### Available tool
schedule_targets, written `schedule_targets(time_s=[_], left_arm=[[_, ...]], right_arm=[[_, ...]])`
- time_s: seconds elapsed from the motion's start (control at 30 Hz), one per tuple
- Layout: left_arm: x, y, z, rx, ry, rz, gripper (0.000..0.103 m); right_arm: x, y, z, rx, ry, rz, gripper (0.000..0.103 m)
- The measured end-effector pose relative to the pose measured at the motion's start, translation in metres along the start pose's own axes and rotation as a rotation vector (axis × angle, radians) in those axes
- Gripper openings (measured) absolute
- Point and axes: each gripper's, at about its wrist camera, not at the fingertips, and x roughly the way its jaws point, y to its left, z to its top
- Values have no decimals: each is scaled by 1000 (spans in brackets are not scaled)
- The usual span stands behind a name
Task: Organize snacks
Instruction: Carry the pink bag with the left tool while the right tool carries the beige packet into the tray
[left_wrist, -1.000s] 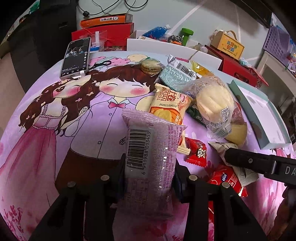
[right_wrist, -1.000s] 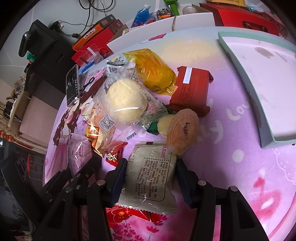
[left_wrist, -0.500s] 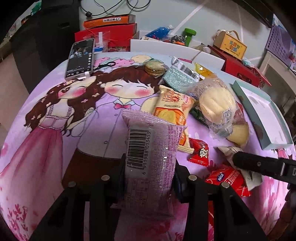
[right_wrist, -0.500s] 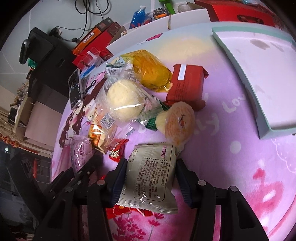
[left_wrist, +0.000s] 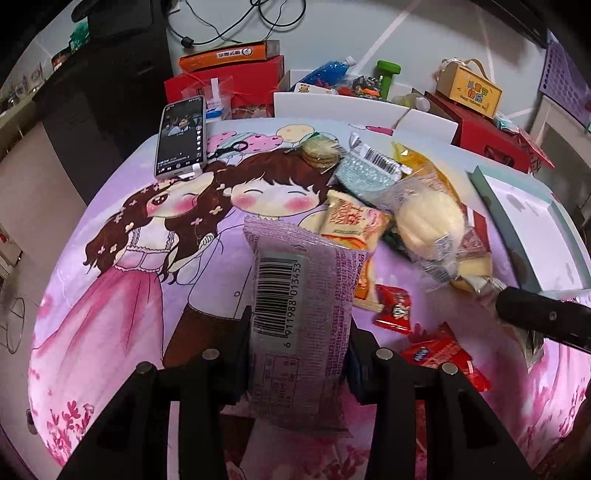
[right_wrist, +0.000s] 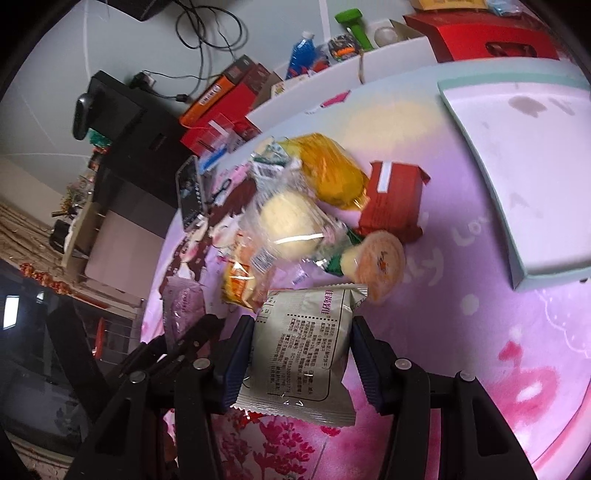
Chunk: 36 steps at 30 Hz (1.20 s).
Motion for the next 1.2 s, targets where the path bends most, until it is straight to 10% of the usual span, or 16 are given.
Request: schedule_targets(time_s=[0.4,1.2], left_arm=[[-33,-23,21,-17,-20,30,43],[-19,-178,87,155,4,-40,44]], right_arm=[[-40,8,22,-88,-112,32,56],[-95,-95,78,-44,-273,-264,56]])
